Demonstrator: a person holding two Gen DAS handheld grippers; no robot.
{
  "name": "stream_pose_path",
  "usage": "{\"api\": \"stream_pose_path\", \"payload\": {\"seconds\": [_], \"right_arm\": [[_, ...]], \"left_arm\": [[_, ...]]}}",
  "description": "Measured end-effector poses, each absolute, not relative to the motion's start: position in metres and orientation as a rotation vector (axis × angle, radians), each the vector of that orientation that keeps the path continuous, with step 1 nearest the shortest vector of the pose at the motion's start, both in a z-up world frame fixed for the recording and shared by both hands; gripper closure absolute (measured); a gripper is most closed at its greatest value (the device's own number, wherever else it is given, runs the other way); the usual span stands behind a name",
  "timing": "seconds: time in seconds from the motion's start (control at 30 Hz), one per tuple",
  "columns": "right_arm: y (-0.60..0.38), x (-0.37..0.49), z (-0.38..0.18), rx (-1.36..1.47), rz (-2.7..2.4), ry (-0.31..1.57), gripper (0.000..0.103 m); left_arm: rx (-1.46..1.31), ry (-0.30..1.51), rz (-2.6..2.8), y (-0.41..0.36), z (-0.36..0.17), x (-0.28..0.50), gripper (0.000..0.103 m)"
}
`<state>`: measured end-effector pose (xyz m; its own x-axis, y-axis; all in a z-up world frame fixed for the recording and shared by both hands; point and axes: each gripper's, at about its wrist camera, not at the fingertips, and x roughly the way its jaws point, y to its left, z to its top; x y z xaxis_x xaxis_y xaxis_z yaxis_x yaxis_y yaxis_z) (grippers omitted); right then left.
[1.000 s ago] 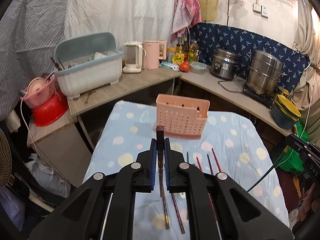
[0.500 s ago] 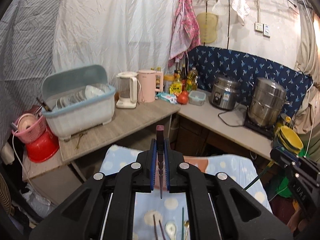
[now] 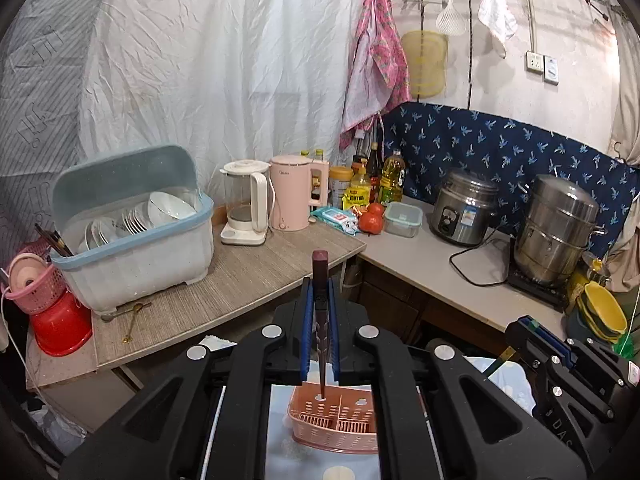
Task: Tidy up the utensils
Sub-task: 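Lift both chopsticks and lower them into the pink utensil holder, then open both grippers to release the chopsticks and withdraw from the holder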
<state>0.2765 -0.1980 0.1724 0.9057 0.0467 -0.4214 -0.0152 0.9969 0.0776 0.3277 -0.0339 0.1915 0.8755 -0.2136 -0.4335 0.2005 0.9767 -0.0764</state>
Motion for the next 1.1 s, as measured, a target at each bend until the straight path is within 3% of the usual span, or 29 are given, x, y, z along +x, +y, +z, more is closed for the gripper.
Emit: {"api": "stream_pose_path", "payload": {"seconds": [0.43, 0.47, 0.53, 0.57, 0.6, 0.67, 0.77, 1.1], "right_arm": [[-0.218, 0.307, 0.103, 0.056, -0.033, 0.540, 0.096], [-0.219, 0.306, 0.100, 0.055, -0.037, 0.541, 0.092], [-0.219, 0.303, 0.099, 0.037, -0.062, 0.527, 0.072], [-0.219, 0.299, 0.100, 0.028, -0.071, 0.512, 0.054], [-0.218, 0.294, 0.102, 0.020, -0.084, 0.489, 0.049], [-0.215, 0.288, 0.104, 0.004, -0.087, 0.476, 0.049], [-0.216, 0.281, 0.107, 0.010, -0.080, 0.475, 0.049], [-0.218, 0.233, 0.105, 0.047, -0.059, 0.496, 0.049]], "left_arm": [[-0.023, 0.589, -0.173, -0.028, 0.110, 0.360, 0.096], [-0.031, 0.601, -0.176, -0.026, 0.107, 0.361, 0.095], [-0.036, 0.611, -0.172, -0.025, 0.100, 0.359, 0.094], [-0.026, 0.613, -0.162, -0.026, 0.098, 0.358, 0.089], [-0.018, 0.617, -0.155, -0.026, 0.097, 0.356, 0.085], [-0.015, 0.618, -0.151, -0.026, 0.095, 0.352, 0.074], [-0.015, 0.619, -0.140, -0.024, 0.095, 0.345, 0.069], [-0.009, 0.587, -0.110, -0.001, 0.101, 0.294, 0.062]]}}
